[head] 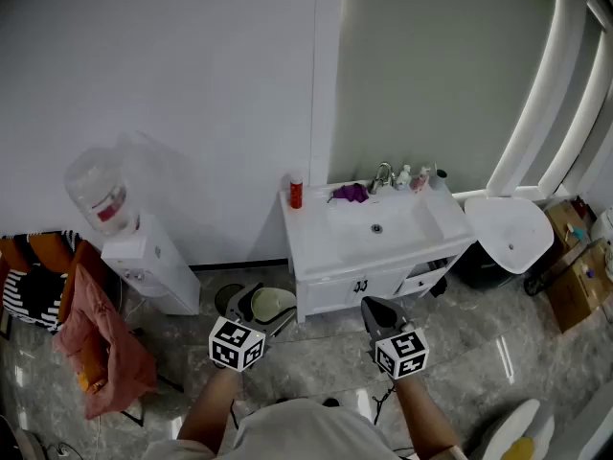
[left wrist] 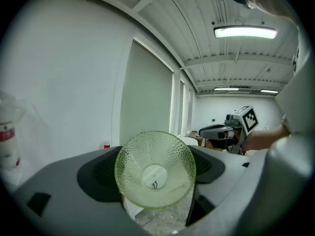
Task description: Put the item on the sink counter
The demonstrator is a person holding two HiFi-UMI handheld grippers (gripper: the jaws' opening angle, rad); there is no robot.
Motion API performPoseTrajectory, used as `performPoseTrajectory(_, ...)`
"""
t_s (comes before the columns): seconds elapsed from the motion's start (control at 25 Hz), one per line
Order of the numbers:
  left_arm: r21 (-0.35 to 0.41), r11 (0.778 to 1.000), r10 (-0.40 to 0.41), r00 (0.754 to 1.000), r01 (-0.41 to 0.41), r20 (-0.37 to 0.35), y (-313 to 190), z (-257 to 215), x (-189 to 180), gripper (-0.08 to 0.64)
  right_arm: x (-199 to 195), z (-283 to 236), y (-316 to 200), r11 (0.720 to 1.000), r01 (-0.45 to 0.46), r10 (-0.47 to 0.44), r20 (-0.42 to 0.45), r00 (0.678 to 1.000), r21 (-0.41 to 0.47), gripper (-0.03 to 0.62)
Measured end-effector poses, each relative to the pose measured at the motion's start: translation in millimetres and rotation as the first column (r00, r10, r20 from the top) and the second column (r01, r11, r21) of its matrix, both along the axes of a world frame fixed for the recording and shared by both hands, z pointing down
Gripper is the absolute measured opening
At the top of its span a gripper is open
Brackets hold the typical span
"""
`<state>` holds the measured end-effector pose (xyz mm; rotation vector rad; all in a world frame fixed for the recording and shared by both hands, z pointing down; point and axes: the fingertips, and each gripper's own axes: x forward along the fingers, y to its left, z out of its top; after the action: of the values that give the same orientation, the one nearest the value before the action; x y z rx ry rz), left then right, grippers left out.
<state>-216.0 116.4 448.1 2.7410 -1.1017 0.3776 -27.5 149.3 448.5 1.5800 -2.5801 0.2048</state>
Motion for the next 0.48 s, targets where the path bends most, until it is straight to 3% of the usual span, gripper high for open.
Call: performPoseTrajectory(0.48,0.009,1.000,-0.009,1.000,0.009,0.008,10.2,-0.7,5.9,0.400,9.0,0.2,3.9,1.000,-0.007,0.007,0.023,1.000,0.013,0.011)
